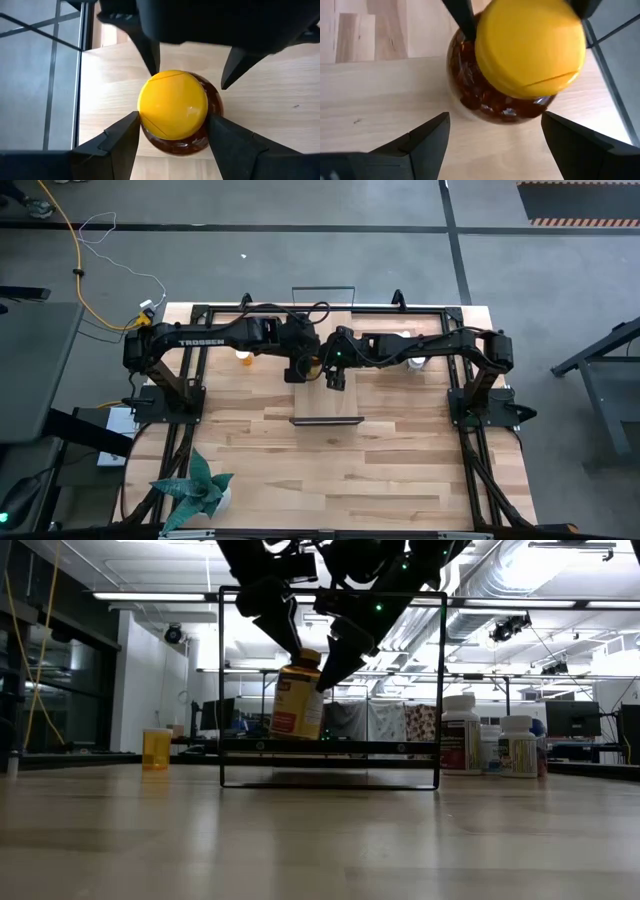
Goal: Pick and place medicine bottles onto shelf by color
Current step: Put the big yellow medicine bottle on the shelf
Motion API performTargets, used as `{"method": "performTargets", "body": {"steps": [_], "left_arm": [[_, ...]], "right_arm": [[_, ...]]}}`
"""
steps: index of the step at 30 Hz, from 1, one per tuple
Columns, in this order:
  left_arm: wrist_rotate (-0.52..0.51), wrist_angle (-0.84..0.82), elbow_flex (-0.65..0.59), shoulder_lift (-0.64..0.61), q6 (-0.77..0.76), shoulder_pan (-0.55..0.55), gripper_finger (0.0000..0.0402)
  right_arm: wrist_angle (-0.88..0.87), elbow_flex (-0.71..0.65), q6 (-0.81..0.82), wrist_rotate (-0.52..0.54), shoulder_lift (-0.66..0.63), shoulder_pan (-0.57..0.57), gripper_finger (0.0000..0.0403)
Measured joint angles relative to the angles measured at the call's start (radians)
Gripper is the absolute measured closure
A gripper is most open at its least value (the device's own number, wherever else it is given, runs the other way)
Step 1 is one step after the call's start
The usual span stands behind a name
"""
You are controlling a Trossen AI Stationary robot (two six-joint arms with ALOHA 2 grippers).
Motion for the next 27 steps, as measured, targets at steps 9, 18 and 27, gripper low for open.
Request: {"method": "performTargets", "body": {"steps": [9,18,27], "left_arm": [[-0.017,-0.032,-0.002,-0.02,0.007,0.015,0.0188],[-0.042,-0.064,-0.002,-0.128,-0.018,0.025,0.0188],[0.283,0.065,-0.196,-0.351,-0.17,0.024,0.0188]], "right_arm": [[-0.049,-0.001,-0.003,0.013,-0.033,-0.01,0.01],[-0.13,0.0,0.005,0.049,-0.108,-0.013,0.01],[-0.167,-0.037,0.076,-0.115,-0.15,0.007,0.0102]]}}
